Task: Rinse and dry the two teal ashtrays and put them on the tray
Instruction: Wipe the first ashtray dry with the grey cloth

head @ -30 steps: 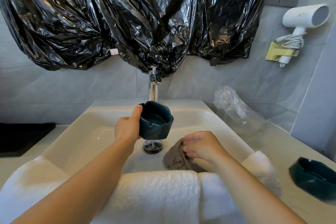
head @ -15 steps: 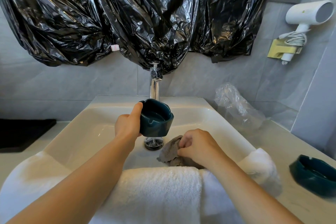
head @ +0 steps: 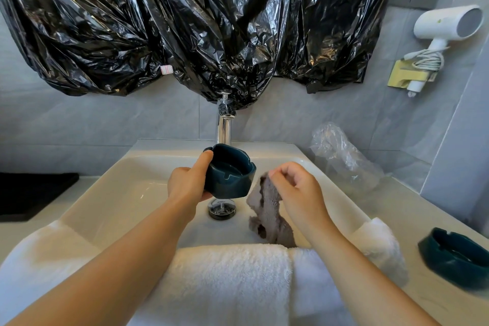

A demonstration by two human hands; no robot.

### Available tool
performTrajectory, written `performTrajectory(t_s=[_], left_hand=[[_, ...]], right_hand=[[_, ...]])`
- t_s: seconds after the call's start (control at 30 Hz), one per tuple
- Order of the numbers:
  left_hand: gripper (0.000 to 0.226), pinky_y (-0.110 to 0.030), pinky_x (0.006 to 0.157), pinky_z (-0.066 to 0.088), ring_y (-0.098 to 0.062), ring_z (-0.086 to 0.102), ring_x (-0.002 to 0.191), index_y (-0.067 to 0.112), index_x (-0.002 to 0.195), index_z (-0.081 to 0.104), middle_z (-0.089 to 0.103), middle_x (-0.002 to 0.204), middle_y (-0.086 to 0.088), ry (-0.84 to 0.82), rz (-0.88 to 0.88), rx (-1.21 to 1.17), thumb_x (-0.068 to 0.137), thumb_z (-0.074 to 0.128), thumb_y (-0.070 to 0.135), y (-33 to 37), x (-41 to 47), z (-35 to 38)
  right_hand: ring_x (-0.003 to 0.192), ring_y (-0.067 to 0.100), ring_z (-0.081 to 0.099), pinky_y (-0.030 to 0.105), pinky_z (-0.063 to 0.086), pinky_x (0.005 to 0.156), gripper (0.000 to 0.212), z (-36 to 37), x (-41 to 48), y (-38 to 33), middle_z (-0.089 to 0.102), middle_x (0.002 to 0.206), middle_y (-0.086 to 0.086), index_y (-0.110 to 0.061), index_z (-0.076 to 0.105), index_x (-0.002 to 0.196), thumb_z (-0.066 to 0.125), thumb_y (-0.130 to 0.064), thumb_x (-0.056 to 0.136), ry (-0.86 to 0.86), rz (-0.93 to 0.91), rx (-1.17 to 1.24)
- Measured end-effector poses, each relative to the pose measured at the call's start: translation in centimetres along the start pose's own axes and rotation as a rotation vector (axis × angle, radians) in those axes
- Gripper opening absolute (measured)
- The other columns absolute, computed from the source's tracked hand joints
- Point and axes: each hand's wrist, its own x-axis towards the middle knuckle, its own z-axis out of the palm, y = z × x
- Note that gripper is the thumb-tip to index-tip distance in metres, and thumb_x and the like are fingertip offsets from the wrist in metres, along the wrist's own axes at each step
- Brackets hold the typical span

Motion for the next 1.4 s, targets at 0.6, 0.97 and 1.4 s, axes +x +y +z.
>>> performTrajectory(t_s=[0.6, 0.97, 1.4], left_hand=[[0.036, -0.038, 0.07, 0.061, -0.031, 0.067, 0.089, 0.012, 0.084, 0.059, 0.066, 0.096, -0.013, -0.07, 0.022, 0.147, 0.084, 0.065, 0.048, -0.2, -0.9, 0.3], [0.052, -0.04, 0.081, 0.058, -0.029, 0.064, 0.098, 0.008, 0.119, 0.054, 0.063, 0.109, -0.013, -0.167, 0.025, 0.466, 0.094, 0.043, 0.053, -0.2, -0.9, 0.4], [0.035, -0.029, 0.063, 0.036, -0.015, 0.047, 0.068, 0.017, 0.067, 0.057, 0.054, 0.068, 0.001, -0.56, 0.457, 0.906, 0.099, 0.045, 0.023, 1.3, -2.6, -0.8]], right_hand=[[0.087, 0.0, 0.056, 0.01, 0.043, 0.072, 0.022, 0.7, -0.1, 1.1, 0.062, 0.113, -0.013, -0.035, 0.053, 0.113, 0.061, -0.033, 0.093, -0.362, -0.146, -0.227], [0.068, -0.009, 0.052, 0.008, 0.039, 0.062, 0.008, 0.5, 0.1, 0.9, 0.059, 0.081, -0.016, -0.03, 0.059, 0.096, 0.063, -0.024, 0.092, -0.333, -0.18, -0.168], [0.096, 0.019, 0.064, 0.032, 0.054, 0.084, 0.01, 0.3, 0.5, 1.8, 0.068, 0.1, 0.004, -0.029, 0.062, 0.091, 0.061, -0.019, 0.094, -0.405, -0.004, -0.036]])
